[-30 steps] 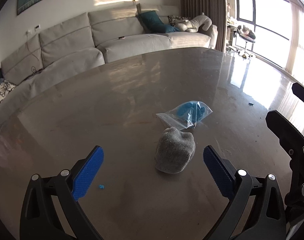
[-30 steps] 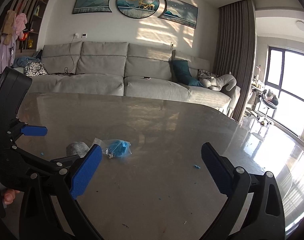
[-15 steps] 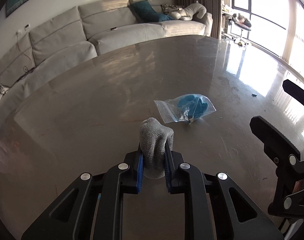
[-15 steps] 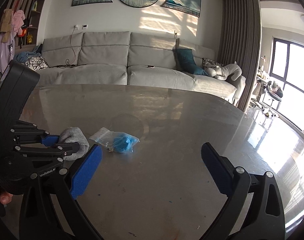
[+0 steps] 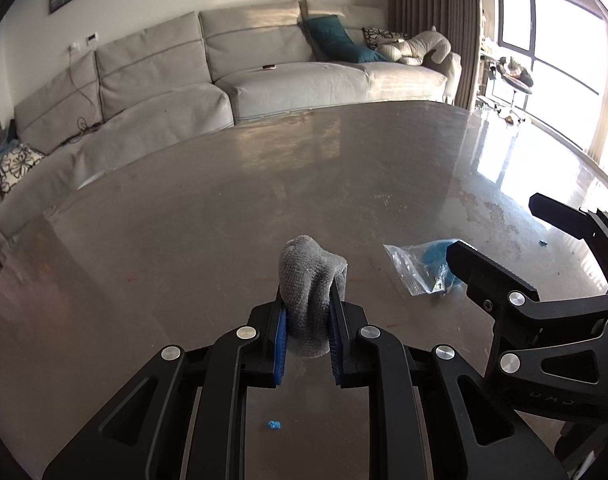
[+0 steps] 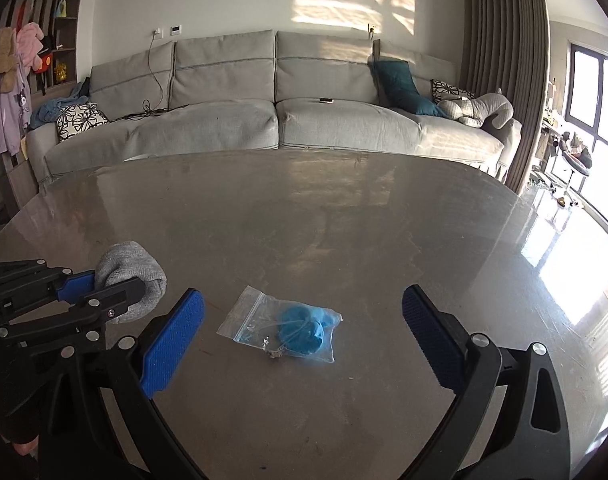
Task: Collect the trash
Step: 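Grasp the clear bag holding a blue item with the right tool, then carry the sock and clear bag to the bin and release both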
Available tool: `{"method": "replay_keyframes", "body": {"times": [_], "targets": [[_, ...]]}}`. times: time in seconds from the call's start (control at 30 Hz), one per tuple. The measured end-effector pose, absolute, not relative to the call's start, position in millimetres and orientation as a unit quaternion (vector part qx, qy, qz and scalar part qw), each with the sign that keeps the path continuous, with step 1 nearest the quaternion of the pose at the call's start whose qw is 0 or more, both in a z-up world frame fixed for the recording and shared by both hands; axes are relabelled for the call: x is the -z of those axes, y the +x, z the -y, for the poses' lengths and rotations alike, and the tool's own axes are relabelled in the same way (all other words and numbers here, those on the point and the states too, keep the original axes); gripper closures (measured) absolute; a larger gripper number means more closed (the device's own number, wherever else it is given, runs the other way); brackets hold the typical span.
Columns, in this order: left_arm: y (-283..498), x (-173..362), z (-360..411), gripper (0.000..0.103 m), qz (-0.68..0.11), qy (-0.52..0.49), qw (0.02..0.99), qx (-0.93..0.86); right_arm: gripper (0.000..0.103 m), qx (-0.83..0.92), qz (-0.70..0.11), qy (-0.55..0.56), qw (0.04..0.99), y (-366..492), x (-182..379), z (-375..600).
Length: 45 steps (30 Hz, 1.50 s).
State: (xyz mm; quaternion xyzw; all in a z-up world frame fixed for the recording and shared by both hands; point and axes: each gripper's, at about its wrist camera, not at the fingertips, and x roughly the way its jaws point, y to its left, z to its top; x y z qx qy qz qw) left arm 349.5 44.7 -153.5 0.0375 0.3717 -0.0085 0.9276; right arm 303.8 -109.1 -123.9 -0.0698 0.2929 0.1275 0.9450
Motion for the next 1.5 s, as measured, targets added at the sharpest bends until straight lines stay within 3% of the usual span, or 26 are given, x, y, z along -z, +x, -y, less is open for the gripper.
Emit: {"method": "replay_keyframes", "body": {"times": [0.3, 0.33, 0.37, 0.4, 0.5, 1.0, 1.5], "targets": [[369, 155, -57, 0.086, -0.375, 0.016, 0.927, 0.009, 0.008, -0.122, -0.394, -0.072, 0.908, 338, 158, 93], [369, 156, -57, 0.086, -0.376, 0.016, 0.926, 0.011, 0.017, -0.119, -0.409, -0.077, 0.901, 340, 164, 91], [369, 157, -56, 0.086, -0.376, 0.019, 0.927, 0.01, 0.044, -0.112, -0.414, -0.08, 0.9, 341, 165, 91], [369, 156, -56, 0.086, -0.374, 0.021, 0.927, 0.01, 0.058, -0.111, -0.411, -0.079, 0.901, 341, 163, 92], [371, 156, -60, 0.086, -0.373, 0.021, 0.928, 0.012, 0.065, -0.114, -0.408, -0.072, 0.903, 337, 161, 93], [339, 143, -45, 0.086, -0.353, 0.015, 0.934, 0.054, 0.068, -0.106, -0.307, -0.051, 0.945, 256, 103, 133], [275, 140, 20, 0.086, -0.342, 0.039, 0.927, 0.148, 0.068, -0.019, -0.294, -0.015, 0.955, 177, 112, 200]]}}
